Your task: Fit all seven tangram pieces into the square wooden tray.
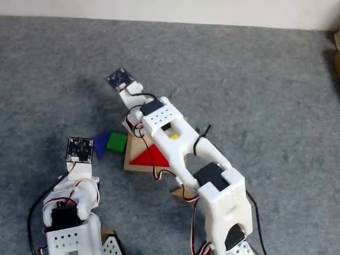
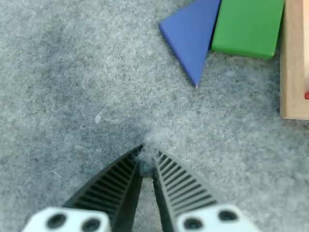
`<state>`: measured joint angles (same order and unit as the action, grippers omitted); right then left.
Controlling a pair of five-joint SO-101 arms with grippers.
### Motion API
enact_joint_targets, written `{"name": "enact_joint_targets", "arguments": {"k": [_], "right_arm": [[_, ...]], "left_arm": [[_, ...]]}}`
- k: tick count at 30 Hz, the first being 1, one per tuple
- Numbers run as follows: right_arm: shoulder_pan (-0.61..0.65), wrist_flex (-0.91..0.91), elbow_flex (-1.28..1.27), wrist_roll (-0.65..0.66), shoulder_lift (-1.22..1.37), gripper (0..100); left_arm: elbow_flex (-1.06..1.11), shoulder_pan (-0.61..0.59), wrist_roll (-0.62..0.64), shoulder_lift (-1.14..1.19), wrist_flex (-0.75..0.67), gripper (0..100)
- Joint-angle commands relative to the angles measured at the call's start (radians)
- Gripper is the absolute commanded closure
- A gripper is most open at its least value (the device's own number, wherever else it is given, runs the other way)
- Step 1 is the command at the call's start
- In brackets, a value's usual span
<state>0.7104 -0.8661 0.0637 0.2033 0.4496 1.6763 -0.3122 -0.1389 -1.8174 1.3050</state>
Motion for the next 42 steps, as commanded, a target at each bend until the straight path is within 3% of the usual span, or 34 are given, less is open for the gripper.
{"name": "enact_joint_targets", "arguments": {"k": [1, 5, 10, 15, 23, 28, 33, 39, 42], "right_arm": [[0.019, -0.059, 0.019, 0.009, -0.007, 86.4], [0.015, -0.217, 0.028, 0.012, -0.008, 86.4], [0.031, -0.286, 0.027, 0.199, -0.008, 86.4], [0.036, -0.331, 0.03, 0.206, -0.03, 86.4], [0.028, -0.321, 0.018, 0.204, -0.237, 86.4], [0.033, -0.188, 0.018, 0.107, -0.168, 86.5], [0.047, -0.093, 0.019, 0.094, -0.067, 86.5], [0.084, -0.139, 0.019, 0.101, -0.013, 90.6], [0.107, -0.22, 0.019, 0.183, -0.015, 94.8]], "left_arm": [[0.019, -0.008, 0.005, -0.005, -0.014, 99], [0.019, -0.008, 0.005, -0.005, -0.014, 99], [0.019, -0.008, 0.005, -0.005, -0.014, 99], [0.019, -0.008, 0.005, -0.005, -0.014, 99], [0.019, -0.008, 0.005, -0.005, -0.014, 99], [0.019, -0.008, 0.005, -0.005, -0.014, 99], [0.019, -0.008, 0.005, -0.005, -0.014, 99], [0.019, -0.008, 0.005, -0.005, -0.014, 99], [0.019, -0.008, 0.005, -0.005, -0.014, 99]]}}
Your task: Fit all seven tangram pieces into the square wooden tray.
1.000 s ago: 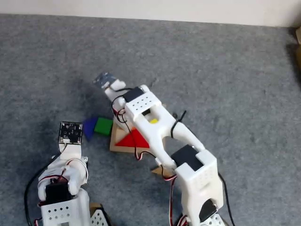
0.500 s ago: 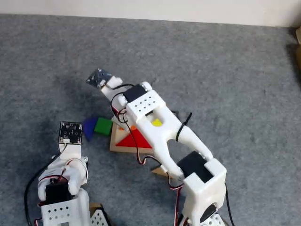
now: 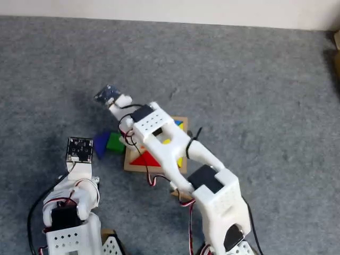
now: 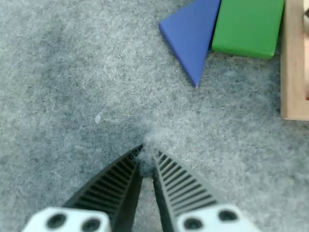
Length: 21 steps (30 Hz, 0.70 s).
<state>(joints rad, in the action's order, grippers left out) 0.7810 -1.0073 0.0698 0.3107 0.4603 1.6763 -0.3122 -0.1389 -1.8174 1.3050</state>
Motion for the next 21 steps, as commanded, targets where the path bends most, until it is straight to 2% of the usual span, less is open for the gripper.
{"name": "enact_joint_targets", "arguments": {"k": [1, 8, 15, 21], "right_arm": [[0.045, -0.107, 0.013, 0.097, -0.025, 95.0], [0.076, -0.243, 0.021, 0.124, -0.025, 95.1], [0.07, -0.24, 0.024, 0.12, -0.044, 95.4], [0.041, -0.206, 0.018, 0.118, -0.186, 95.4]], "left_arm": [[0.019, -0.008, 0.005, -0.005, -0.014, 99], [0.019, -0.008, 0.005, -0.005, -0.014, 99], [0.019, -0.008, 0.005, -0.005, -0.014, 99], [0.019, -0.008, 0.005, -0.005, -0.014, 99]]}}
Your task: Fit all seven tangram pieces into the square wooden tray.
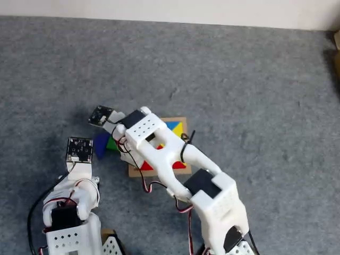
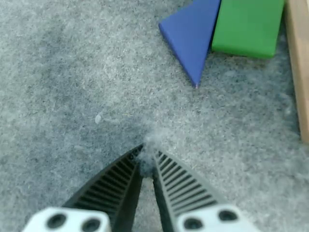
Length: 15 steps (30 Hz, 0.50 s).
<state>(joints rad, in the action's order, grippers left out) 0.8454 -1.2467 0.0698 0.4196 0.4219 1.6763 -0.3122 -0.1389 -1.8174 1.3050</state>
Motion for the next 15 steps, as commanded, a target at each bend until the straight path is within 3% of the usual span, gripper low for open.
{"name": "enact_joint_targets", "arguments": {"k": [1, 7, 15], "right_arm": [[-0.041, 0.035, 0.016, 0.009, -0.166, 95.4], [-0.166, 0.12, 0.007, 0.009, -0.173, 95.4], [-0.18, 0.202, -0.041, 0.017, -0.041, 95.4]], "left_arm": [[0.019, -0.008, 0.005, -0.005, -0.014, 99], [0.019, -0.008, 0.005, -0.005, -0.014, 99], [0.019, -0.008, 0.005, -0.005, -0.014, 99]]}}
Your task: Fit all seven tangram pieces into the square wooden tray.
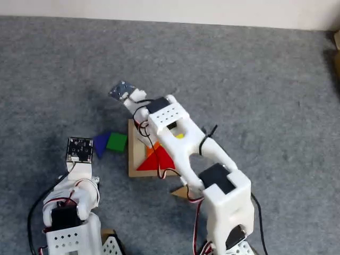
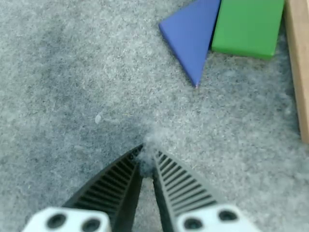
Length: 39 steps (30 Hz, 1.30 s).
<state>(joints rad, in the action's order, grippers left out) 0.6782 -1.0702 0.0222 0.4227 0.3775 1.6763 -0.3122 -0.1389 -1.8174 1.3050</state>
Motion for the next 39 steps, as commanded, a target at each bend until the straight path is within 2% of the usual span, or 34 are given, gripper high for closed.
{"name": "enact_joint_targets", "arguments": {"k": [1, 17, 26, 30, 39], "right_arm": [[-0.012, 0.025, 0.005, 0.014, 0.015, 95.4], [0.209, -0.07, -0.016, 0.002, 0.038, 95.4], [0.209, -0.122, -0.018, -0.04, -0.051, 95.4], [0.185, -0.128, -0.03, -0.041, -0.217, 95.4], [0.079, -0.137, -0.314, -0.054, -0.618, 95.3]], "left_arm": [[0.019, -0.008, 0.005, -0.005, -0.014, 99], [0.019, -0.008, 0.005, -0.005, -0.014, 99], [0.019, -0.008, 0.005, -0.005, -0.014, 99], [0.019, -0.008, 0.005, -0.005, -0.014, 99], [0.019, -0.008, 0.005, -0.005, -0.014, 99]]}}
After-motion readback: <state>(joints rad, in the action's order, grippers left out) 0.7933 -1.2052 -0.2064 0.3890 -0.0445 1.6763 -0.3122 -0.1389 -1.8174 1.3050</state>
